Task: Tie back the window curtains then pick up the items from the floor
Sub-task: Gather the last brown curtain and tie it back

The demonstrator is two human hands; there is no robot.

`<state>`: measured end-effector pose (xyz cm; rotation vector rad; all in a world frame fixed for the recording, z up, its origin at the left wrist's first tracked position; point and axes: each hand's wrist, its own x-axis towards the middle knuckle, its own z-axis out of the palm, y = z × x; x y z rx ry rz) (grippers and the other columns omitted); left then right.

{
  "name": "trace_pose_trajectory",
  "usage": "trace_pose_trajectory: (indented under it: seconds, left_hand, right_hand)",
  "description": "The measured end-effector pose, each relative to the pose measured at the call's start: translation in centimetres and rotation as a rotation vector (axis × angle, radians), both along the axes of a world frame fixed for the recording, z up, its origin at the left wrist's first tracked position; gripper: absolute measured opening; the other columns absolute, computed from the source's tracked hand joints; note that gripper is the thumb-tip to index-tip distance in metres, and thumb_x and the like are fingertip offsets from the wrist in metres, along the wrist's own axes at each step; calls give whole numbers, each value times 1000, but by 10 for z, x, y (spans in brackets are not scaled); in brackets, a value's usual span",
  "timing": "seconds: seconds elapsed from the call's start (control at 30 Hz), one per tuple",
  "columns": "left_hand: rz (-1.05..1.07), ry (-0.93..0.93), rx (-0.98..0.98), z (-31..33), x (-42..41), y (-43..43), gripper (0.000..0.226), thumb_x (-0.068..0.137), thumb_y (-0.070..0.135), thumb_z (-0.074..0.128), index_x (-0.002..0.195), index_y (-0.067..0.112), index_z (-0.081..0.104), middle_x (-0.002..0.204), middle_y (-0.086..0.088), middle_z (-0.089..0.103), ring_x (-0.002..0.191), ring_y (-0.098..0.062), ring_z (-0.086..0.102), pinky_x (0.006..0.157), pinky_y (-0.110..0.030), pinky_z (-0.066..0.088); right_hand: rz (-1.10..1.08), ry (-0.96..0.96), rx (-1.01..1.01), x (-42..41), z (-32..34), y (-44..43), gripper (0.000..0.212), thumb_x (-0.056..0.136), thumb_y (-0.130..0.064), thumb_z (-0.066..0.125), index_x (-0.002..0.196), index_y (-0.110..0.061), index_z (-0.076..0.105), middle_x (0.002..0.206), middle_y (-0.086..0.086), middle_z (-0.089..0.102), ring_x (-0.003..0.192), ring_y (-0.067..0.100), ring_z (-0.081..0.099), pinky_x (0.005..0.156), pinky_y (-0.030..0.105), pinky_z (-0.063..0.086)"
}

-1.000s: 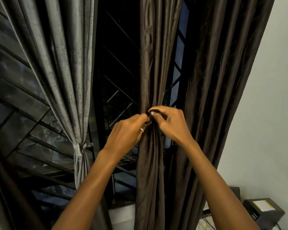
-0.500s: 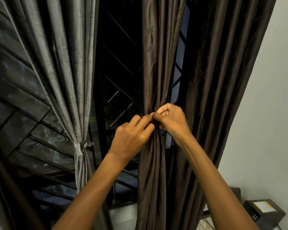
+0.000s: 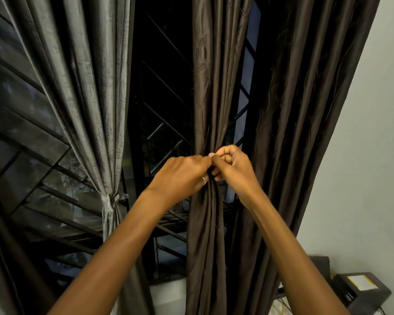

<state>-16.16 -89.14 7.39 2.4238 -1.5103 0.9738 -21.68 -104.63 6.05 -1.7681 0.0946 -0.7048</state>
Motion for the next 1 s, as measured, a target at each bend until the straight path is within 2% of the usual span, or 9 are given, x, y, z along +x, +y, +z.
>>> trace_pose_trajectory:
  seconds: [0.07,0.13,0.23,0.3,0.4,0.47,0.63,0.8,1.0]
  left_hand:
    - [-37,138,12,7,1,-2,7,94,22,56,100,19,54,88,1,62,75,-22,60,58,-36,45]
    - [-72,306,-5,8,3,-3,12,93,22,59,88,25,48,77,6,56,66,-16,55,55,-31,40]
    - [-110,589,-115,8,11,-3,26,90,18,63,72,18,45,65,3,50,54,-12,43,51,-31,34]
    - [-122,695,-163,11,15,-3,29,89,16,63,67,15,44,63,-2,48,55,-12,40,52,-33,33]
    - [-125,773,-203,13,21,-5,30,89,11,60,66,17,42,63,-2,45,57,-11,40,55,-32,34]
    - [-134,835,-225,11,26,-5,30,91,10,58,67,18,41,63,-1,43,58,-11,40,58,-34,35]
    - [-222,988,-260,8,29,-5,31,92,5,51,67,19,38,64,-2,40,55,-7,40,58,-35,34]
    - [-239,1061,-291,8,30,-5,34,93,4,51,66,20,37,60,0,40,54,-12,38,53,-35,33]
    - [-210,974,-327,-2,27,-1,27,100,21,56,76,15,46,71,1,57,60,-12,54,54,-29,48]
  right_hand:
    - [-54,-56,-22,-5,-3,4,11,96,-21,69,101,-14,62,81,7,72,70,20,72,65,31,61]
    - [-142,-115,-55,-10,-10,8,14,94,-24,71,102,-19,61,88,8,72,72,17,73,65,31,62]
    - [-242,-161,-142,-13,-31,15,9,93,-29,70,92,-25,61,89,5,69,74,14,71,68,39,62]
    - [-234,-144,-173,-15,-42,22,5,93,-23,68,92,-24,63,92,1,69,79,11,70,70,39,62]
    - [-121,-90,-162,-18,-48,31,22,92,-14,67,111,-21,60,111,-2,67,100,2,66,76,19,58]
    - [-91,-86,-209,-16,-48,33,33,91,-13,70,122,-21,57,118,-5,63,108,-3,60,77,15,56]
    - [-252,-217,-452,-10,-50,28,25,91,-19,75,112,-17,61,105,-5,65,90,5,63,71,18,53]
    - [-354,-338,-695,-8,-55,17,12,94,-9,69,106,-9,70,96,2,70,83,15,67,69,35,57]
    - [-349,-318,-751,-6,-54,2,11,95,-10,66,104,-10,73,94,2,73,80,16,68,67,37,57]
